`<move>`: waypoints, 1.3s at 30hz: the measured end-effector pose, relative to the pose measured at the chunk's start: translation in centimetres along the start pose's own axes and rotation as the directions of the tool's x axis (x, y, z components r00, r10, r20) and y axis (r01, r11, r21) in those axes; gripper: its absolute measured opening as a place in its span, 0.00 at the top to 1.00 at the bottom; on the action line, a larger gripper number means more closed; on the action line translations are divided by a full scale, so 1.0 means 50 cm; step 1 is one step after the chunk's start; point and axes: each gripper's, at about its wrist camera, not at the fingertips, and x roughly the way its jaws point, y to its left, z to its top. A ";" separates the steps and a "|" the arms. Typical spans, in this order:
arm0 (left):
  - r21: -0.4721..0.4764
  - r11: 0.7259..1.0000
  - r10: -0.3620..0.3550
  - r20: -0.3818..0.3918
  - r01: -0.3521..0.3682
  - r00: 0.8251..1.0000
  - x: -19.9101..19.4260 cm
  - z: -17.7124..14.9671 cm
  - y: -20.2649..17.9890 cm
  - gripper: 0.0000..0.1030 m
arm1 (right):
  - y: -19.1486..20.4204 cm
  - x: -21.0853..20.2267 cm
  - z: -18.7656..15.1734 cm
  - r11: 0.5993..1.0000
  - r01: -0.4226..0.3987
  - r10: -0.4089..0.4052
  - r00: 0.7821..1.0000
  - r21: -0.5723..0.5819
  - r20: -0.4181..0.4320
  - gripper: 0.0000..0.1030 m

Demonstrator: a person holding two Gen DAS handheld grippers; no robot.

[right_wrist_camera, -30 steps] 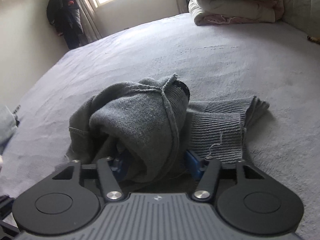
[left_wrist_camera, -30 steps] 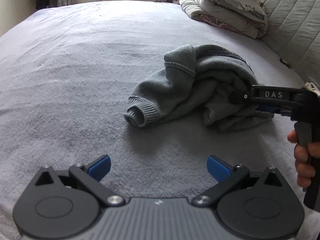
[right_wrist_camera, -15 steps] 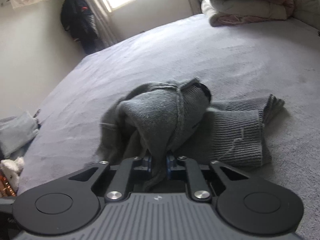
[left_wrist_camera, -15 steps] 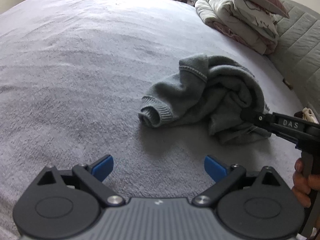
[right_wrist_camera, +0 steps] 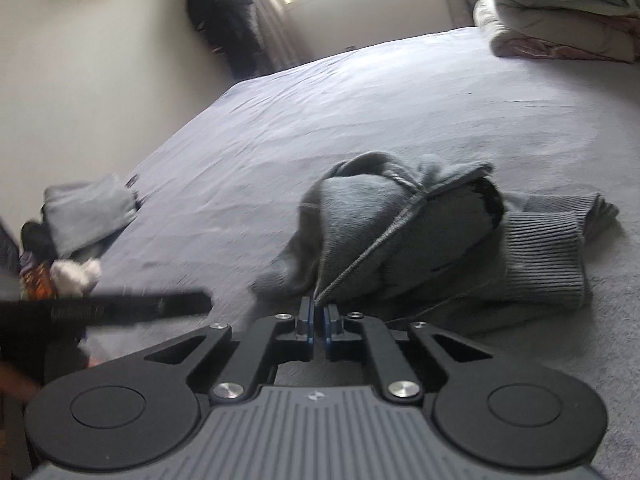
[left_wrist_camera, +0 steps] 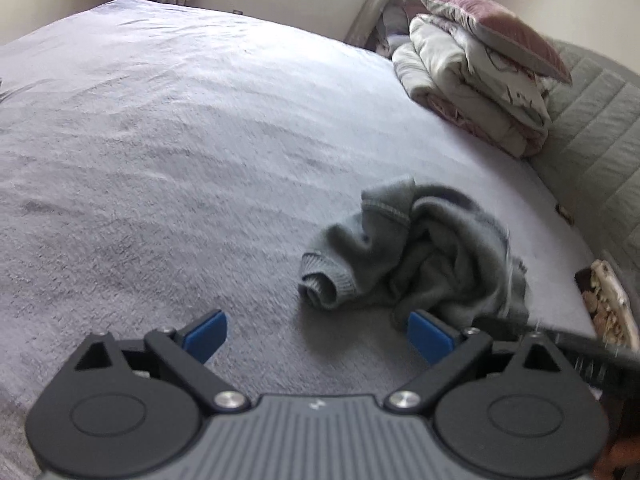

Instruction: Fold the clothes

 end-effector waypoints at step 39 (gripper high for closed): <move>-0.090 0.978 -0.186 0.052 0.190 0.981 0.039 -0.003 -0.045 0.96 | 0.016 0.031 -0.026 0.996 -0.074 0.067 0.987 -0.044 -0.143 0.70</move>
